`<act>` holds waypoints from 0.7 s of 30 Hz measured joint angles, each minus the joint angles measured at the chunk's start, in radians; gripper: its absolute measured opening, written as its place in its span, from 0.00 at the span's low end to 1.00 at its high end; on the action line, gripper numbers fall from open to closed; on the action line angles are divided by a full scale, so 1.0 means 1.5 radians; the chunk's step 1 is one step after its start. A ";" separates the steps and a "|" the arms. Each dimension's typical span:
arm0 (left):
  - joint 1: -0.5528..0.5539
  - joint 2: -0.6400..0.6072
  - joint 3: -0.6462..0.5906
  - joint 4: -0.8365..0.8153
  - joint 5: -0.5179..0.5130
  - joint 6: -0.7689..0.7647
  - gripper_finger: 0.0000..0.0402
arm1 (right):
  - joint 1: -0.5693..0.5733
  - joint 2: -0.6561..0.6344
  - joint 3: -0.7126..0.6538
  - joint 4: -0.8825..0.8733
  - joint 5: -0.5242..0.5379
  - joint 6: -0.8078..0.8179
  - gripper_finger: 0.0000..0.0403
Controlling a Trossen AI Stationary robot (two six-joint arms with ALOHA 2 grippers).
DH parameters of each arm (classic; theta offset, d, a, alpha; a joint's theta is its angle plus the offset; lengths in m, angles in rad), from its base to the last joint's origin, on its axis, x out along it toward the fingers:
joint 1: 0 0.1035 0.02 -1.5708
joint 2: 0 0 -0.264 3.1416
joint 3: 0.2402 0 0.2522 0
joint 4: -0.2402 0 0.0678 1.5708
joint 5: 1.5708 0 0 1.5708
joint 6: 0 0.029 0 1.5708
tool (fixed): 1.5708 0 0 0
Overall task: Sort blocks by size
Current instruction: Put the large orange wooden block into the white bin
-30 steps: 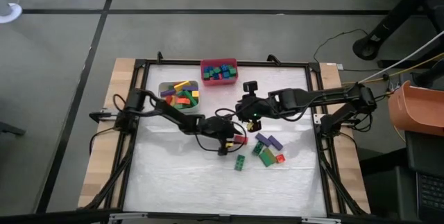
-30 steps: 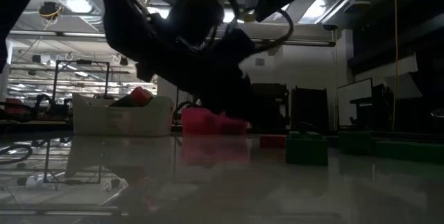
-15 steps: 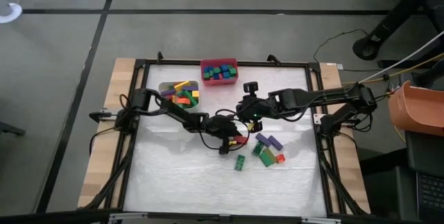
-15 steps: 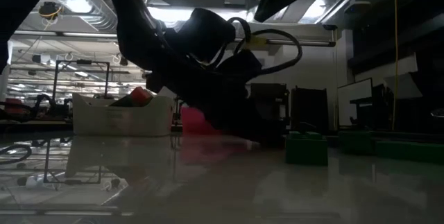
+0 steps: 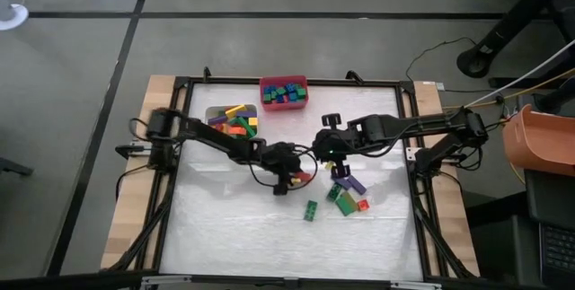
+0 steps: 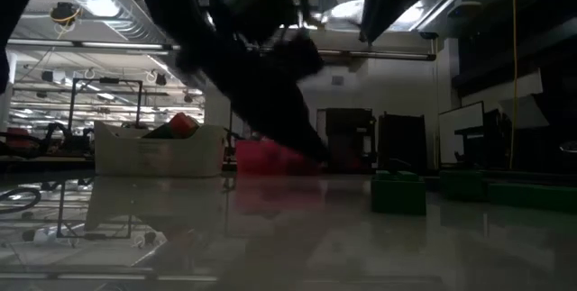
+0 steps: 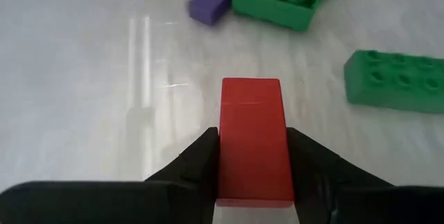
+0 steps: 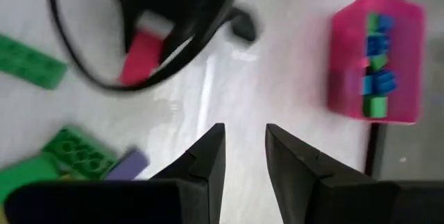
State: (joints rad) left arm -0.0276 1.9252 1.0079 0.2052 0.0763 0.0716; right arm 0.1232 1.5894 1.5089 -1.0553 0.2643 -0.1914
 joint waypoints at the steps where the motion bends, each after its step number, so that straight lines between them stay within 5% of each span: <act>1: 0.002 -0.024 0.001 -0.035 -0.010 0.008 0.30 | 0.002 0.000 0.000 -0.008 -0.004 0.007 0.26; 8: 0.019 -0.190 0.001 -0.317 -0.146 0.036 0.30 | 0.055 0.000 0.000 -0.057 0.002 0.052 0.26; 13: 0.043 -0.292 -0.016 -0.496 -0.215 0.027 0.30 | 0.125 0.000 -0.007 -0.108 0.071 0.093 0.26; 21: 0.107 -0.424 -0.091 -0.626 -0.278 -0.055 0.30 | 0.214 0.000 -0.117 -0.092 0.108 0.270 0.26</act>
State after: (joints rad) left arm 0.1332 1.2894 0.8718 -0.7345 -0.3405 -0.0113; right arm 0.4441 1.5894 1.3336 -1.1934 0.4264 0.2141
